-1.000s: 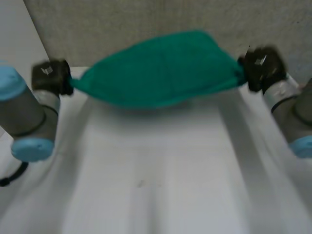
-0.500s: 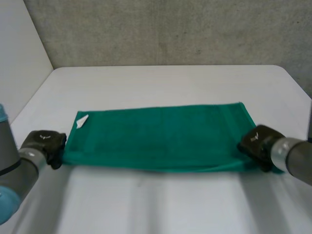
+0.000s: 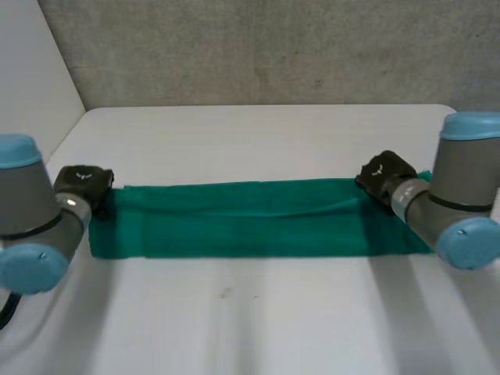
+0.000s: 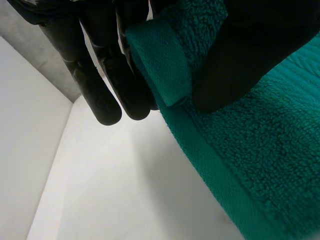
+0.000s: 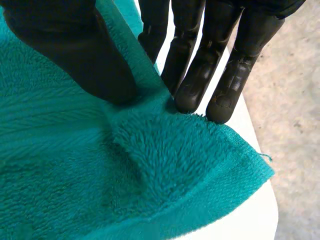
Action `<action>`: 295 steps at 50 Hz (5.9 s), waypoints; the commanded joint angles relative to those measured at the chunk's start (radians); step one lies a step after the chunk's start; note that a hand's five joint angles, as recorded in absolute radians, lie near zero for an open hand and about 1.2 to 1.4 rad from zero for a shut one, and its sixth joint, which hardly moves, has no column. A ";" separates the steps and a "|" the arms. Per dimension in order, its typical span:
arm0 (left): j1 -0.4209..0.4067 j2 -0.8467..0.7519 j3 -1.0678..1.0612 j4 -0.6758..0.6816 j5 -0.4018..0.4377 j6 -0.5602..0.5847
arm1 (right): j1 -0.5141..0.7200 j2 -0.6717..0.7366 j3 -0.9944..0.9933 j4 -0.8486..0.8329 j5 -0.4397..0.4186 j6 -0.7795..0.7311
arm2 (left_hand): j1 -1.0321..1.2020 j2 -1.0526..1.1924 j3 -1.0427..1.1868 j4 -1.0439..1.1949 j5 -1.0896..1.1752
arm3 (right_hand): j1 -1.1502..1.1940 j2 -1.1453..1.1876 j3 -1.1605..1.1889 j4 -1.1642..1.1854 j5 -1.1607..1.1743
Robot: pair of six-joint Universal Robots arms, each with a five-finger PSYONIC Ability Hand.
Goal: Fold the towel.
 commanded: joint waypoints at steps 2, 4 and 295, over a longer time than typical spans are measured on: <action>-0.042 -0.250 0.265 0.001 -0.076 -0.047 | 0.015 0.249 -0.300 -0.090 -0.009 0.000 | 0.266 0.198 0.205 0.201 0.250 | 0.432 0.216 0.209 0.203 0.223; -0.048 -0.285 0.287 0.009 -0.075 -0.046 | 0.017 0.280 -0.335 -0.098 -0.009 0.003 | 0.266 0.198 0.205 0.201 0.250 | 0.432 0.216 0.209 0.203 0.223; -0.405 -0.070 0.258 -0.101 -0.107 -0.287 | 0.285 0.064 -0.263 0.100 0.000 0.739 | -0.911 -0.979 -0.972 -0.976 -0.926 | -0.790 -1.005 -1.012 -1.019 -0.998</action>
